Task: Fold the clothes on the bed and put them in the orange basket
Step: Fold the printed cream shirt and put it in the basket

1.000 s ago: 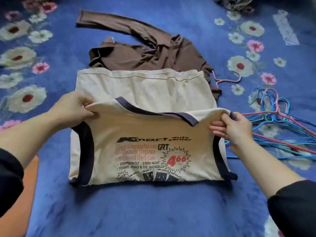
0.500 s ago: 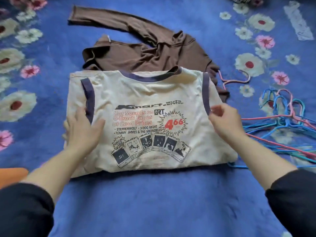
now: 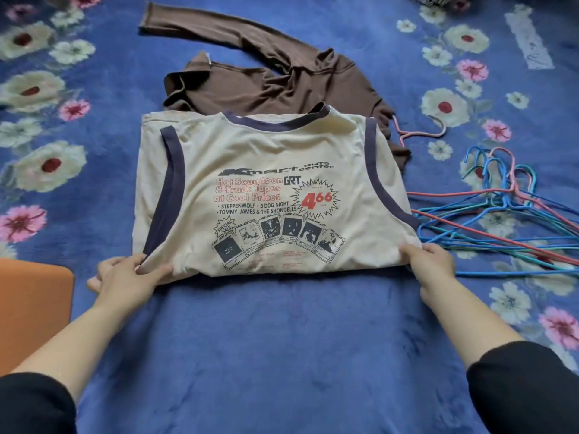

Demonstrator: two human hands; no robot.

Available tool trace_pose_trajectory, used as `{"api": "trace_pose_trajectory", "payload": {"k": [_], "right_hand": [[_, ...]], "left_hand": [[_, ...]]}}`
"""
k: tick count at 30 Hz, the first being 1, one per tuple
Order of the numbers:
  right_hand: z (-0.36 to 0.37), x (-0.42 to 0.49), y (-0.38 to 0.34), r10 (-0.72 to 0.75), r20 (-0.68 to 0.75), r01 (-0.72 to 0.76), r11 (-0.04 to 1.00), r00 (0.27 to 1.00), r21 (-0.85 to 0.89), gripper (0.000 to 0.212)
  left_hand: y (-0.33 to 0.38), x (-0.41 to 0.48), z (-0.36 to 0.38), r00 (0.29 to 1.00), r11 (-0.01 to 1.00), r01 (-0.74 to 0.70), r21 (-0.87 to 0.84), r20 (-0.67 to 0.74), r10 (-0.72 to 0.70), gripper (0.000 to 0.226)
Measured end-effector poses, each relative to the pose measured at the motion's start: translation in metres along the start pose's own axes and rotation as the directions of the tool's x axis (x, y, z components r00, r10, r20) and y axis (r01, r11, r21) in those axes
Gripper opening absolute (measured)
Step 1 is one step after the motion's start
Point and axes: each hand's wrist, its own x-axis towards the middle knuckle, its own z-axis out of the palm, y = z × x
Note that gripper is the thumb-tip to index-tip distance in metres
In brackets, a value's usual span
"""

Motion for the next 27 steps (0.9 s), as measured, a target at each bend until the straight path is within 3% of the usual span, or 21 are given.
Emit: {"api": "trace_pose_trajectory", "payload": {"k": [2, 6, 9, 12, 16, 20, 24, 27], "right_hand": [[-0.003, -0.012, -0.012, -0.005, 0.040, 0.001, 0.995, 0.999, 0.100, 0.015], [-0.015, -0.015, -0.017, -0.007, 0.146, -0.042, 0.944, 0.989, 0.327, 0.020], [-0.030, -0.028, -0.021, -0.091, 0.085, 0.047, 0.904, 0.992, 0.425, 0.025], [-0.047, -0.039, -0.008, -0.099, 0.029, 0.082, 0.932, 0.995, 0.353, 0.027], [-0.072, -0.063, 0.040, -0.099, 0.059, 0.102, 0.993, 0.993, -0.051, 0.010], [-0.095, -0.085, 0.104, -0.034, 0.135, 0.082, 0.926, 0.990, -0.368, 0.019], [-0.107, -0.102, 0.153, 0.131, 0.273, 0.066, 0.789, 0.953, -0.610, 0.022], [-0.103, -0.104, 0.171, 0.124, 0.188, 0.050, 0.697, 0.974, -0.716, 0.033]], "left_hand": [[0.002, -0.008, -0.005, 0.996, 0.969, 0.006, -0.245, 0.083, 0.014, 0.029], [0.009, -0.015, -0.015, 0.994, 0.777, 0.068, -0.625, 0.106, -0.002, 0.013], [0.004, -0.021, -0.029, 0.993, 0.680, 0.056, -0.731, 0.113, 0.039, 0.016], [-0.010, -0.034, -0.041, 0.989, 0.637, 0.087, -0.766, 0.145, 0.040, 0.024], [-0.056, -0.079, -0.035, 0.934, 0.717, 0.269, -0.643, 0.357, -0.030, 0.023], [-0.104, -0.141, -0.017, 0.860, 0.811, 0.410, -0.417, 0.474, -0.191, 0.041], [-0.141, -0.181, 0.003, 0.812, 0.938, 0.347, -0.026, 0.508, -0.286, 0.055], [-0.147, -0.182, 0.022, 0.879, 0.958, 0.228, 0.176, 0.386, -0.280, 0.047]]}}
